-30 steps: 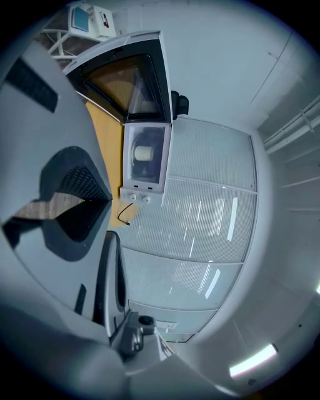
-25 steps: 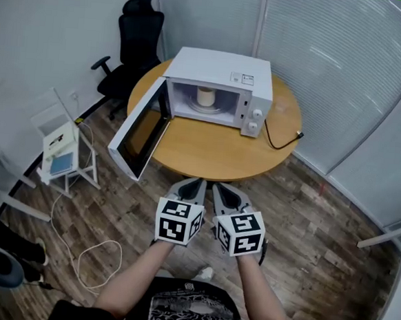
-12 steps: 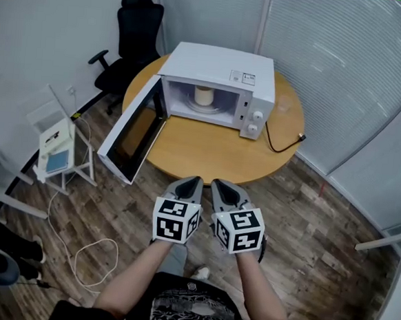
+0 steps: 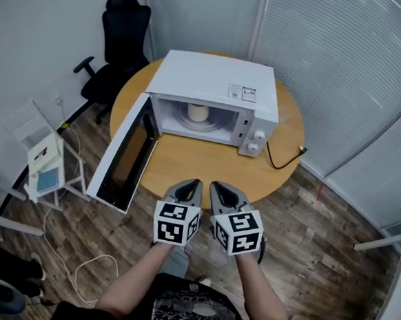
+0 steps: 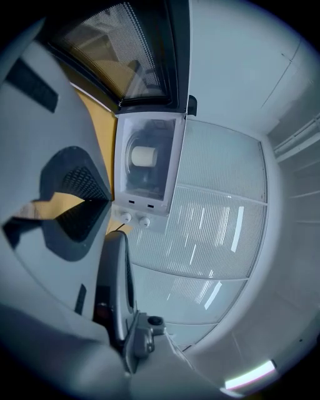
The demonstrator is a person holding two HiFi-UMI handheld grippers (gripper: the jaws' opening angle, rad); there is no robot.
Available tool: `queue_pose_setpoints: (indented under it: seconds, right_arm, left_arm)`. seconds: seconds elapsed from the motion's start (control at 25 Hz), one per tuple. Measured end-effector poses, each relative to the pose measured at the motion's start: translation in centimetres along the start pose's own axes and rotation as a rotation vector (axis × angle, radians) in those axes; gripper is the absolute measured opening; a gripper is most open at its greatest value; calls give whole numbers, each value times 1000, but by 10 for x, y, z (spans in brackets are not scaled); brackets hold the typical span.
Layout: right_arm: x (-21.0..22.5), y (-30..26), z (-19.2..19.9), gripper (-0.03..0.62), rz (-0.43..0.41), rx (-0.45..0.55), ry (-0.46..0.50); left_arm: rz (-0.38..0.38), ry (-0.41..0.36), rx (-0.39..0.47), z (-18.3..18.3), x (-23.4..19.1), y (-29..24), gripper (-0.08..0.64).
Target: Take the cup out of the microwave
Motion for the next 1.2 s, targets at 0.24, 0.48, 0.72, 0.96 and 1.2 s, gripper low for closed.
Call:
queue_pose_setpoints:
  seconds: [0.24, 0.48, 0.72, 0.96, 1.2]
  right_arm:
    - [9, -47, -20, 15, 29, -22, -9]
    - [17, -86, -36, 17, 61, -49, 1]
    - [23, -121, -49, 17, 87, -67, 1]
    - [30, -150, -57, 17, 90, -73, 7]
    - [43, -173, -59, 15, 66, -83, 18]
  left_arm:
    - [20, 8, -6, -24, -40, -33, 8]
    - [44, 18, 6, -45, -73, -68, 9]
    - [30, 30, 34, -60, -105, -95, 9]
    - [-4, 23, 66, -71, -129, -113, 9]
    - [-19, 29, 90, -74, -140, -135, 11]
Point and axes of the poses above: the fingertips, and each gripper's own axes: y backward along the fingers, x to its right, z out of its underside, the point moved 6 cm from there along y, backward along the fingers, and after that the axes turned 1 degree about x, right-handed, at the moved point
